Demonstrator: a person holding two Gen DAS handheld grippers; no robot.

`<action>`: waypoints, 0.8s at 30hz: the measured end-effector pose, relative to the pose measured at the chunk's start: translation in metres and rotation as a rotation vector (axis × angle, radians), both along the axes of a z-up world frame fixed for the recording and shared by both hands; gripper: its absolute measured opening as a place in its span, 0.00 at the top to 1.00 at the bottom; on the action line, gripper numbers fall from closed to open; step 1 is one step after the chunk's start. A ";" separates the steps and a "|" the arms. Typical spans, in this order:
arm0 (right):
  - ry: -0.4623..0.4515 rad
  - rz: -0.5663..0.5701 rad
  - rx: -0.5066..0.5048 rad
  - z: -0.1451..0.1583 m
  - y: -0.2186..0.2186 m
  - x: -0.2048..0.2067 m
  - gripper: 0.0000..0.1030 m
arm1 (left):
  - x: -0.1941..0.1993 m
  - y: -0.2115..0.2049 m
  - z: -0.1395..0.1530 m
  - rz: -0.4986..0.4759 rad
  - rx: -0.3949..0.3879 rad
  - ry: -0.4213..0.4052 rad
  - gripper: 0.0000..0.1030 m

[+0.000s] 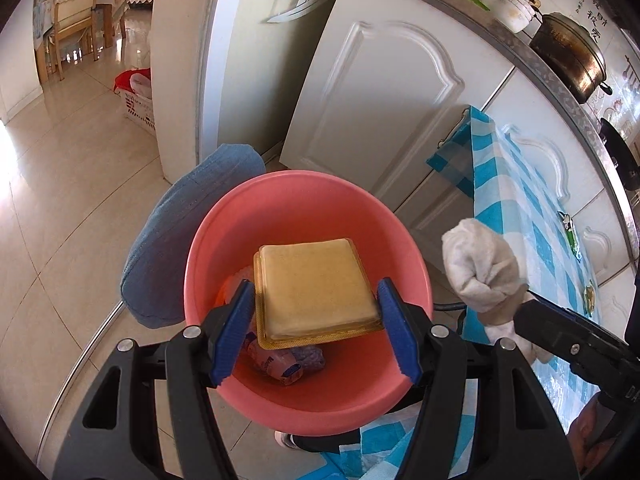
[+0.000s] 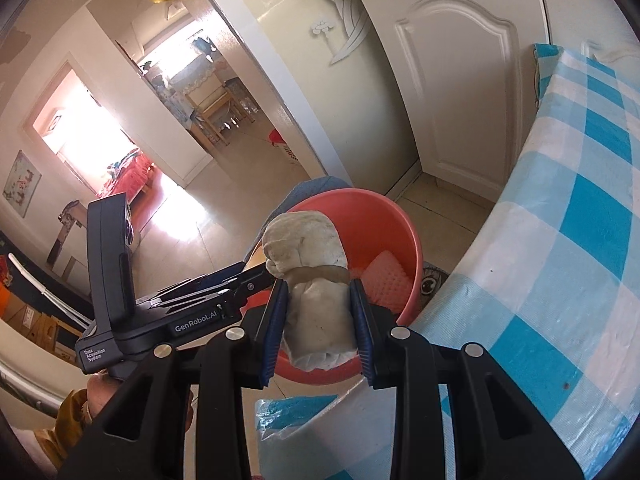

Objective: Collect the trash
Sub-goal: 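Open the left tool over the bucket while the right tool releases the bundle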

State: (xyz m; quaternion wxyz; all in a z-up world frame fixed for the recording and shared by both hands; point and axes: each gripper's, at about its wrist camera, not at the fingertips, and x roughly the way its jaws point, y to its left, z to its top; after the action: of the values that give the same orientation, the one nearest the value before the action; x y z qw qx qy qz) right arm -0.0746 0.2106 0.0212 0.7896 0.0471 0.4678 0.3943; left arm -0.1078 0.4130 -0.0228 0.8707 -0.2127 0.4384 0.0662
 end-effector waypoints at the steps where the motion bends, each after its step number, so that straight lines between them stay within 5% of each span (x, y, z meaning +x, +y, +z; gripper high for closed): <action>1: 0.001 0.004 -0.006 -0.002 0.003 0.001 0.67 | 0.000 0.001 -0.001 0.000 0.001 0.000 0.38; 12: 0.012 0.031 -0.055 -0.013 0.027 0.009 0.65 | 0.003 0.006 -0.013 0.007 -0.017 0.027 0.38; 17: 0.023 0.009 -0.024 -0.009 0.022 0.013 0.56 | 0.005 0.006 -0.017 0.009 -0.020 0.040 0.38; 24: 0.025 -0.048 0.050 -0.007 -0.002 0.016 0.36 | 0.002 0.010 -0.016 0.030 -0.033 0.041 0.20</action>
State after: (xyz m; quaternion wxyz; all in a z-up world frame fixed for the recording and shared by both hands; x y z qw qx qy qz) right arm -0.0591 0.2089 0.0140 0.7915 0.0830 0.4662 0.3863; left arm -0.1055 0.4230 -0.0384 0.8570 -0.2321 0.4537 0.0766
